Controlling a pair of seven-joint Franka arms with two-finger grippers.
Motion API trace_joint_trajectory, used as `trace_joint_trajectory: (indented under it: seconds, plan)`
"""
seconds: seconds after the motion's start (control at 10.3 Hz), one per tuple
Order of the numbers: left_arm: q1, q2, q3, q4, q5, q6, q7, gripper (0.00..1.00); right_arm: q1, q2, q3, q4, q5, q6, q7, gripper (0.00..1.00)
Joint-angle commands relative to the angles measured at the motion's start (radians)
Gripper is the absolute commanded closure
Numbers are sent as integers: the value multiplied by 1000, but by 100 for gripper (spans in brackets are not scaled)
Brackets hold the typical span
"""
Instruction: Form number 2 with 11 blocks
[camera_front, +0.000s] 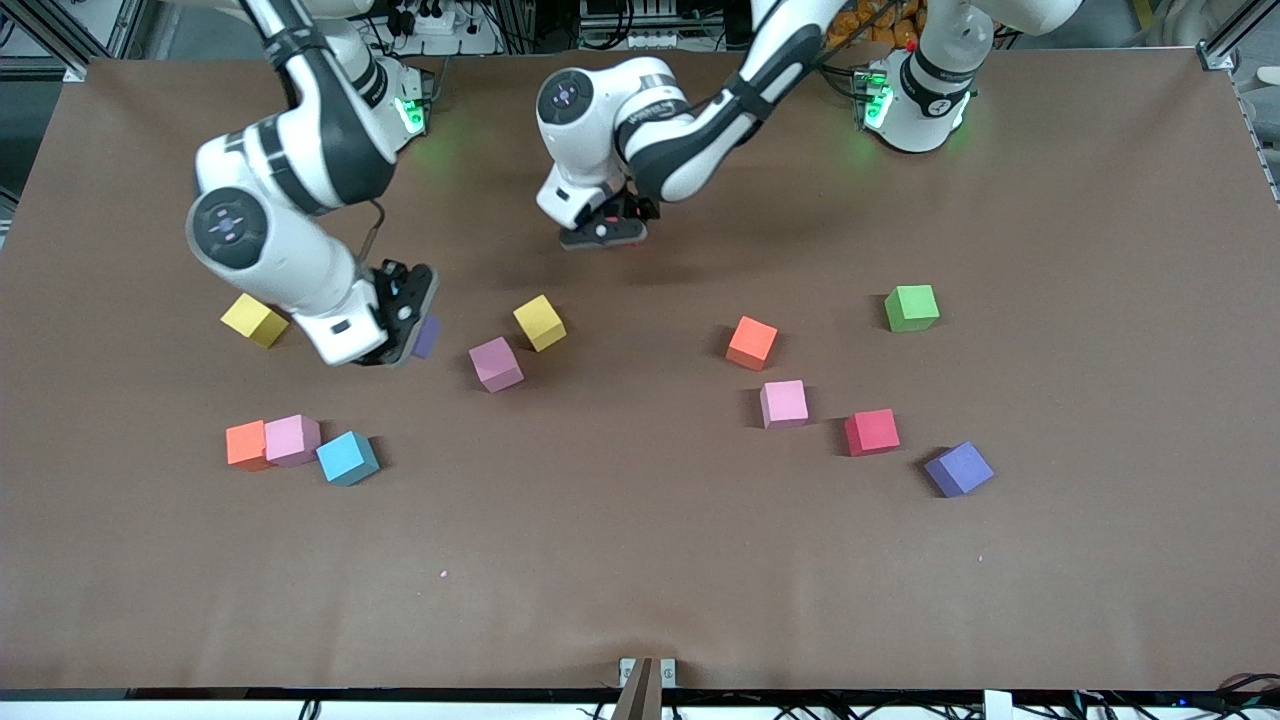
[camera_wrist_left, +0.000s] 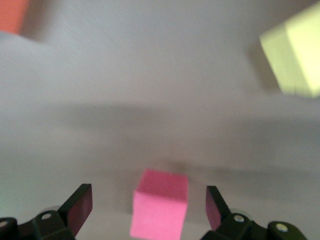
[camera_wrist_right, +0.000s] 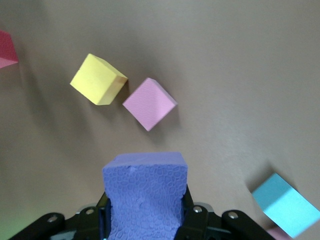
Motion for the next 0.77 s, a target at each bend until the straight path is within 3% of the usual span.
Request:
trace_joint_trajectory:
  seconds: [0.0,0.19,0.48,0.68]
  plan:
    - [178,-7,-8,-12,5,-27,-53,0,-20,-118,90,-221,21,167,-22,82]
    - [316,-10,-9,-30,7,-28,-148,0,-20,-132,176,-287,21,240,7,82]
    - [415,-4,-11,-67,7,-13,-316,0,-18,-125,413,-313,21,303,204,82]
    - [435,-45,-18,-200,5,100,-375,0,-12,-124,510,-337,21,309,211,82]
